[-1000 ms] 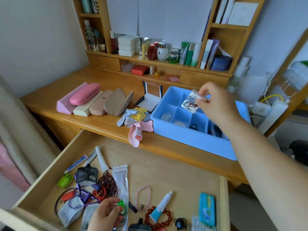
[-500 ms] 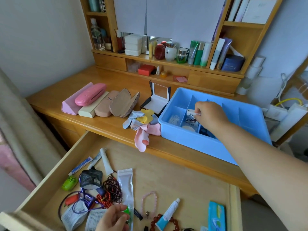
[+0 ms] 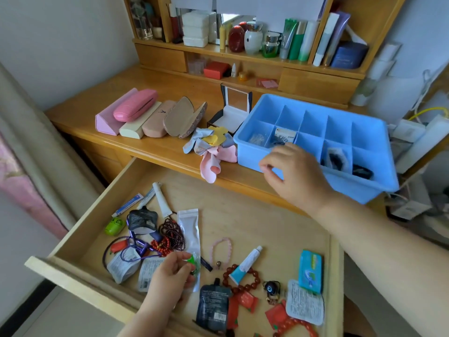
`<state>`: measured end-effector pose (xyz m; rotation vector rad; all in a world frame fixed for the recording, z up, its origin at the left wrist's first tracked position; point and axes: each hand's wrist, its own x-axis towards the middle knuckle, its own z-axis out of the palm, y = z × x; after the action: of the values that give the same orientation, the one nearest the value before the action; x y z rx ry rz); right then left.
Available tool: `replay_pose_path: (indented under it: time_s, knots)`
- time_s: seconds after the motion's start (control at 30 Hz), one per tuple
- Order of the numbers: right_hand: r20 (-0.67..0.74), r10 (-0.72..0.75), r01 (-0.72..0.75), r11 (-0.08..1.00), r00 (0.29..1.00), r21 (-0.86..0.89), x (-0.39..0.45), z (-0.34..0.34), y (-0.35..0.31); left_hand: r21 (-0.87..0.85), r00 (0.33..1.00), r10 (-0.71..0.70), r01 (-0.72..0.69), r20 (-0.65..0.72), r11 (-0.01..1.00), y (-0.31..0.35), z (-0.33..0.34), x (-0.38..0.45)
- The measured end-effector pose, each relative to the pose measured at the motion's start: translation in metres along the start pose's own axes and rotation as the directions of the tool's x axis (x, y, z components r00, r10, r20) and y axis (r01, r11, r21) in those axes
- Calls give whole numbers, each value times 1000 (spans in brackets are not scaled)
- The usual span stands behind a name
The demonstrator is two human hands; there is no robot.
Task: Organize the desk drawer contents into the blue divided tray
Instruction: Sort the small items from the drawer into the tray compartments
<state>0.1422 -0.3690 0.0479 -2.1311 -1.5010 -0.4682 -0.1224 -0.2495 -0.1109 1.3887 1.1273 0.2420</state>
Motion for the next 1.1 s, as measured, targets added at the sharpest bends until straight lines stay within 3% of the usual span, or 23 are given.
replay_pose_path:
  time_s: [0.07, 0.13, 0.23, 0.3, 0.37, 0.47, 0.6, 0.67, 0.77, 0.83, 0.97, 1.1]
  knots:
    - [278, 11, -49, 990, 961, 131, -50, 22, -18, 28, 1000, 19, -19, -3, 999, 0, 2, -1]
    - [548, 75, -190, 969, 833, 156, -100, 47, -29, 67, 999, 42, -42, 7, 997, 0, 3, -3]
    - [657, 88, -247, 957, 749, 153, -160, 81, -47, 148, 997, 47, -55, 56, 987, 0, 5, -4]
    - [730, 26, -196, 969, 683, 149, -186, 98, -59, 337, 989, 82, -119, 122, 934, -2, 8, -6]
    - [766, -14, -145, 980, 643, 139, -200, 107, -64, 575, 961, 111, -241, 252, 782, -4, 12, -12]
    - [742, 38, -128, 990, 669, 65, -202, 108, -55, 770, 901, 89, -410, 424, 490, -4, 23, -21]
    - [706, 207, -237, 970, 678, -56, -194, 102, -32, 884, 898, -49, -419, 437, 207, 1, 44, -27]
    - [707, 272, -323, 944, 653, -65, -194, 99, -25, 903, 908, -82, -395, 412, 168, 2, 53, -26]
    - [669, 317, -347, 933, 672, -93, -195, 97, -24, 892, 914, -95, -355, 394, 280, 3, 53, -19]
    - [642, 329, -342, 933, 693, -110, -198, 95, -26, 855, 910, -128, -314, 395, 412, 5, 44, -13]
    - [648, 373, -375, 916, 664, -143, -208, 89, -28, 664, 879, -134, -237, 457, 709, 10, 18, 3]
    - [607, 425, -438, 888, 672, -137, -209, 86, -29, 379, 989, 16, -70, 144, 923, 15, 16, 20]
